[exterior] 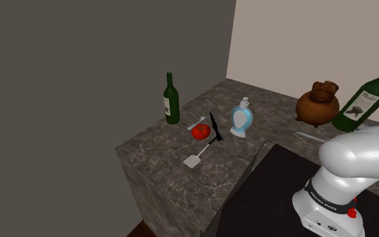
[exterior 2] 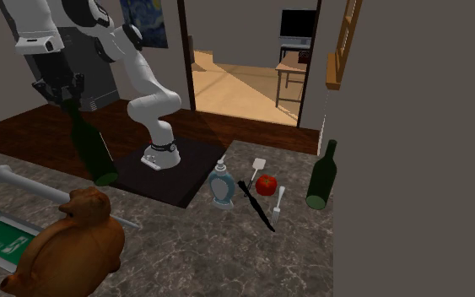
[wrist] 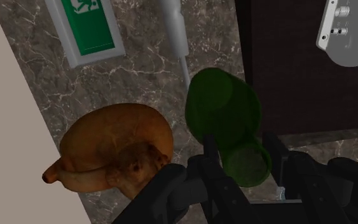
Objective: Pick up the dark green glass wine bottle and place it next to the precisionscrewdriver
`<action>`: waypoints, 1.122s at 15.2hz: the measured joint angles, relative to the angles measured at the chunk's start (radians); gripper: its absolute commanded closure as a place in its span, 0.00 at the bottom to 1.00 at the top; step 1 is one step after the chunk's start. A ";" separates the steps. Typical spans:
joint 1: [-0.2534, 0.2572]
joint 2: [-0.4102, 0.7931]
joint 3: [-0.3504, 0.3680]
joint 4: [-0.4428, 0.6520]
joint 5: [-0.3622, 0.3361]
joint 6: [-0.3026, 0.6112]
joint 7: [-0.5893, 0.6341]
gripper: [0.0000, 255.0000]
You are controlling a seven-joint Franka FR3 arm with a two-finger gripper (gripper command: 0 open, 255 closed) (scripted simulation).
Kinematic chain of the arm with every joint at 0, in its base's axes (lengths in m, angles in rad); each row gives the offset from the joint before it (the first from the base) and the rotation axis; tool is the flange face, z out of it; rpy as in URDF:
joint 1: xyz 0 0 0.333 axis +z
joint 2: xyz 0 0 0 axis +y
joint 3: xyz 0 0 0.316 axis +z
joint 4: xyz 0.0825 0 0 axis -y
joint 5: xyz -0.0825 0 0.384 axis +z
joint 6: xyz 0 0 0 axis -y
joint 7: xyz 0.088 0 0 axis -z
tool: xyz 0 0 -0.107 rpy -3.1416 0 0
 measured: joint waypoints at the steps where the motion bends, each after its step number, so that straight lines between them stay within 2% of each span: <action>1: -0.009 -0.014 -0.007 0.000 -0.011 -0.010 -0.016 1.00; 10: -0.084 -0.111 -0.102 0.058 -0.134 -0.097 -0.209 1.00; 17: -0.105 -0.143 -0.211 0.162 -0.241 -0.145 -0.386 1.00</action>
